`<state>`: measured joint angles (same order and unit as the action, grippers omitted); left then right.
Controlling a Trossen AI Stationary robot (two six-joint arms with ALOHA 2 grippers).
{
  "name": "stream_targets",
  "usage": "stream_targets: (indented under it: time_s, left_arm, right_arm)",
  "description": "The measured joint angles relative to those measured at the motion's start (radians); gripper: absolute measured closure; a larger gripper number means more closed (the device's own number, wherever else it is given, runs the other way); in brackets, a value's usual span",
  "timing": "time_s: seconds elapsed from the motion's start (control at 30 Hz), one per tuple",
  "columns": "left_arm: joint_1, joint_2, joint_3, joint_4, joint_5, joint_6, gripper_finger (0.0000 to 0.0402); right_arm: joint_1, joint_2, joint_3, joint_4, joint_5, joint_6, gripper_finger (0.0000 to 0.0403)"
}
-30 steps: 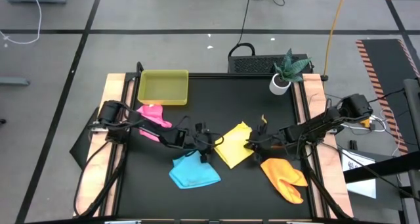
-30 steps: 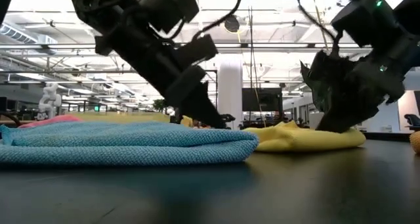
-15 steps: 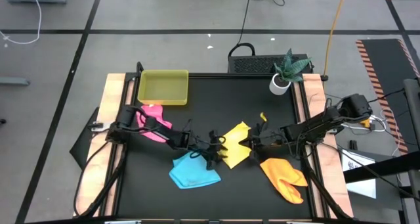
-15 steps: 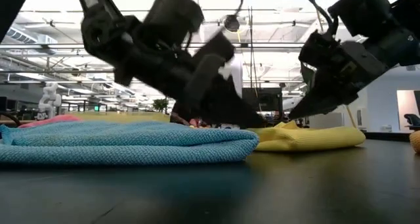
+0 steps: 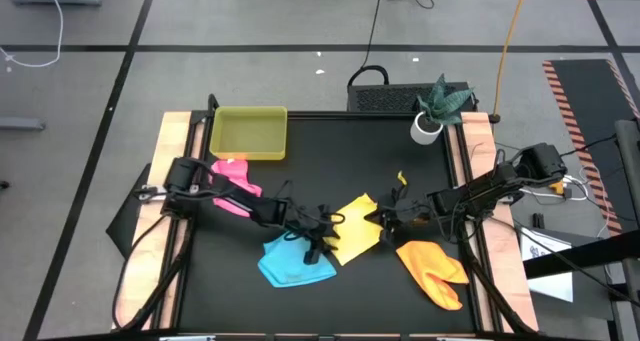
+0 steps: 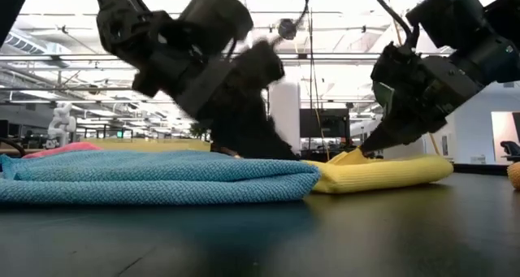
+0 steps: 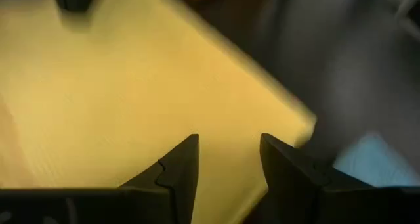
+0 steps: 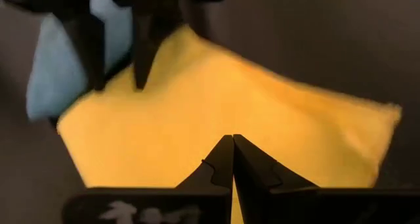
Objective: Fold microfiber towels
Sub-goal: Fold the yellow microfiber cloth
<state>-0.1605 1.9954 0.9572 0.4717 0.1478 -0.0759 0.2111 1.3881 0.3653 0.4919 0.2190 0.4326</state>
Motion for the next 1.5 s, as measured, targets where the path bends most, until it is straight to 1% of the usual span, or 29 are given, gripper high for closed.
stream_targets:
  time_s: [0.1, 0.2, 0.23, 0.3, 0.43, 0.5, 0.57, 0.63, 0.67, 0.77, 0.93, 1.03, 1.1, 1.17, 1.3, 1.37, 1.5]
  left_arm:
    - [-0.007, -0.030, 0.002, 0.030, -0.022, 0.023, 0.0238]
    - [-0.009, -0.019, 0.002, 0.094, -0.029, 0.030, 0.0238]
    - [-0.009, -0.014, 0.002, 0.107, -0.049, 0.028, 0.0238]
    - [-0.006, 0.000, 0.002, 0.114, -0.112, 0.017, 0.0238]
    - [0.015, 0.003, 0.002, -0.011, -0.280, -0.059, 0.0238]
    - [0.027, 0.003, 0.002, -0.061, -0.315, -0.098, 0.0238]
    - [0.037, 0.003, 0.002, -0.083, -0.302, -0.113, 0.0238]
    - [0.044, 0.002, 0.002, -0.112, -0.258, -0.119, 0.0238]
    - [0.045, 0.002, 0.003, -0.128, -0.248, -0.123, 0.0238]
    - [0.042, -0.004, 0.005, -0.174, -0.237, -0.129, 0.0238]
    - [0.032, -0.025, 0.004, -0.214, -0.236, -0.120, 0.0238]
    - [0.027, -0.050, 0.001, -0.236, -0.250, -0.121, 0.0238]
    - [0.020, -0.070, -0.001, -0.256, -0.267, -0.117, 0.0238]
    - [0.011, -0.087, 0.000, -0.228, -0.283, -0.115, 0.0238]
    - [0.000, -0.081, 0.000, -0.181, -0.291, -0.105, 0.0238]
    - [0.000, -0.073, 0.001, -0.172, -0.293, -0.102, 0.0238]
    - [0.012, -0.069, 0.001, -0.224, -0.337, -0.109, 0.0238]
  right_arm:
    - [-0.009, 0.001, 0.000, 0.052, 0.053, -0.012, 0.0403]
    - [-0.037, 0.002, 0.000, 0.045, 0.066, -0.028, 0.0403]
    - [-0.050, 0.003, 0.000, 0.041, 0.066, -0.031, 0.0403]
    - [-0.073, 0.003, 0.000, 0.026, 0.066, -0.036, 0.0403]
    - [-0.116, 0.023, 0.000, 0.025, 0.066, -0.059, 0.0403]
    - [-0.135, 0.053, 0.000, 0.029, 0.051, -0.060, 0.0403]
    - [-0.150, 0.094, 0.000, 0.029, 0.022, -0.060, 0.0403]
    - [-0.160, 0.133, 0.000, 0.028, 0.016, -0.060, 0.0403]
    - [-0.162, 0.145, 0.001, 0.034, 0.028, -0.061, 0.0403]
    - [-0.163, 0.152, 0.002, 0.015, 0.115, -0.059, 0.0403]
    - [-0.160, 0.103, -0.005, -0.008, 0.176, -0.056, 0.0403]
    - [-0.129, 0.053, -0.004, -0.001, 0.232, -0.063, 0.0403]
    - [-0.109, 0.031, -0.003, 0.023, 0.240, -0.078, 0.0403]
    - [-0.095, 0.019, -0.003, 0.036, 0.205, -0.087, 0.0403]
    - [-0.091, 0.037, -0.003, 0.086, 0.049, -0.101, 0.0403]
    - [-0.093, 0.066, -0.003, 0.108, 0.042, -0.104, 0.0403]
    - [-0.124, 0.144, -0.003, 0.172, 0.041, -0.105, 0.0403]
